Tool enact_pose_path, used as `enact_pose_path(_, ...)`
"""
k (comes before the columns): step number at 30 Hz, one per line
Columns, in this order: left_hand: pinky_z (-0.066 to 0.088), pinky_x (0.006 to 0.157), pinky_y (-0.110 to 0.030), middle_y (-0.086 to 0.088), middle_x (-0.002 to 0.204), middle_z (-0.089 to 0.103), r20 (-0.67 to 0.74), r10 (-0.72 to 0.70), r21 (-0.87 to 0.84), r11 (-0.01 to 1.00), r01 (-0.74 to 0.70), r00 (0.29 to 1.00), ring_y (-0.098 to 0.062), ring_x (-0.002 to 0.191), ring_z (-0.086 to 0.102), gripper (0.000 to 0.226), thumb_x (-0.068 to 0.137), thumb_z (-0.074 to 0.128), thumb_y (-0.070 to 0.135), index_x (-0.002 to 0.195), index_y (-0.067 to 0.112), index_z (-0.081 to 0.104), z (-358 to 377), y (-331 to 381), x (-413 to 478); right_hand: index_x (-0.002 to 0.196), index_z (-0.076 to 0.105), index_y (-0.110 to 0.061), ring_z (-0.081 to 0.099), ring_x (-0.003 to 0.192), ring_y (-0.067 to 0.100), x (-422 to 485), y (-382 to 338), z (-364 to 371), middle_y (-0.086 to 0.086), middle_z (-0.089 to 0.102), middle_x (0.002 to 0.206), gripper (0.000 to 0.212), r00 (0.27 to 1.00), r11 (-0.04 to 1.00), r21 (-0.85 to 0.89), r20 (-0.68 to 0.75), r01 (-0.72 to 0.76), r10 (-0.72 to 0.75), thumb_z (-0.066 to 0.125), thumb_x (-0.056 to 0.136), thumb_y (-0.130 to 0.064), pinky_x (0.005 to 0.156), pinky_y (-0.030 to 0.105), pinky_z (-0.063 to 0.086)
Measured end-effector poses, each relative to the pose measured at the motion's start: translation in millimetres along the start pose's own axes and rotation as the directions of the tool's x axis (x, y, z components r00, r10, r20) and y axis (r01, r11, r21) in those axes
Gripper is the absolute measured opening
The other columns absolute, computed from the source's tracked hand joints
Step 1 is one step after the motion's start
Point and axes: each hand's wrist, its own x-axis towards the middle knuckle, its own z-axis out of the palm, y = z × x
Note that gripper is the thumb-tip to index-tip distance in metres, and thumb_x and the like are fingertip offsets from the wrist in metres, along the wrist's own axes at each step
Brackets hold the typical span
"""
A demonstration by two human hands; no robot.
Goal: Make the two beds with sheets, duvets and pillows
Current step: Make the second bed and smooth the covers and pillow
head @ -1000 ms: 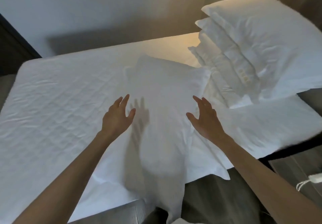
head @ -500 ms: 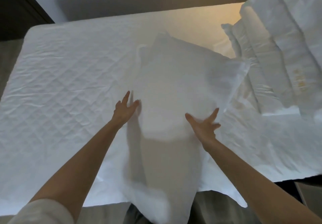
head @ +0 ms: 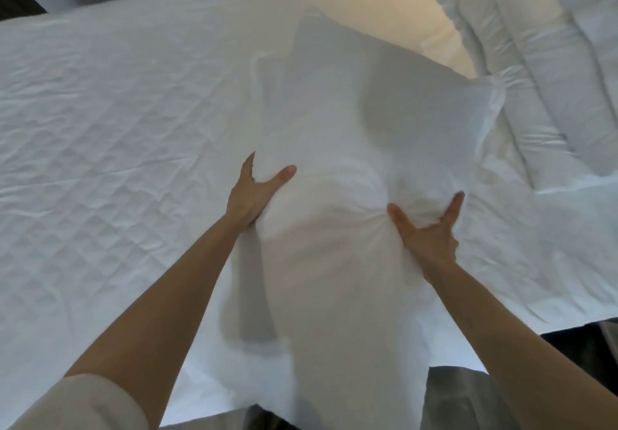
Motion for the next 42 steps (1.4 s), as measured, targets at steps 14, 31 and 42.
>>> enact_pose_path(14,0.036,0.11,-0.038,0.005,0.14,0.051,-0.084,0.16,-0.039,0.986,-0.164,0.984,-0.022,0.131,0.047,0.081,0.077,0.063,0.069,0.142,0.026,0.042,-40,35,-114,0.148,0.033,-0.021,0.048,0.128,0.026,-96,8,-86,0.003,0.051,0.141,0.105,0.931,0.971,0.032,-0.293,0.236,-0.217,0.076,0.064,-0.067,0.105,0.041,0.042)
enact_pose_path(31,0.044,0.102,-0.042,0.019,0.122,0.061,0.16,0.548,-0.069,0.836,-0.544,0.821,-0.014,0.115,0.058,0.071,0.072,0.06,0.075,0.132,0.039,0.051,50,95,-304,0.149,0.032,-0.021,0.042,0.133,0.024,-240,142,-276,0.002,0.048,0.143,0.102,0.706,0.949,0.061,-0.683,0.311,-0.187,0.074,0.068,-0.066,0.109,0.041,0.036)
enact_pose_path(42,0.041,0.094,-0.033,0.026,0.111,0.061,0.442,0.657,-0.143,0.724,-0.675,0.611,-0.007,0.105,0.056,0.057,0.076,0.061,0.069,0.126,0.042,0.053,211,73,-520,0.151,0.028,-0.028,0.044,0.129,0.021,-367,356,-422,0.0,0.047,0.141,0.103,0.547,0.969,0.173,-0.836,0.176,0.05,0.074,0.067,-0.065,0.103,0.033,0.035)
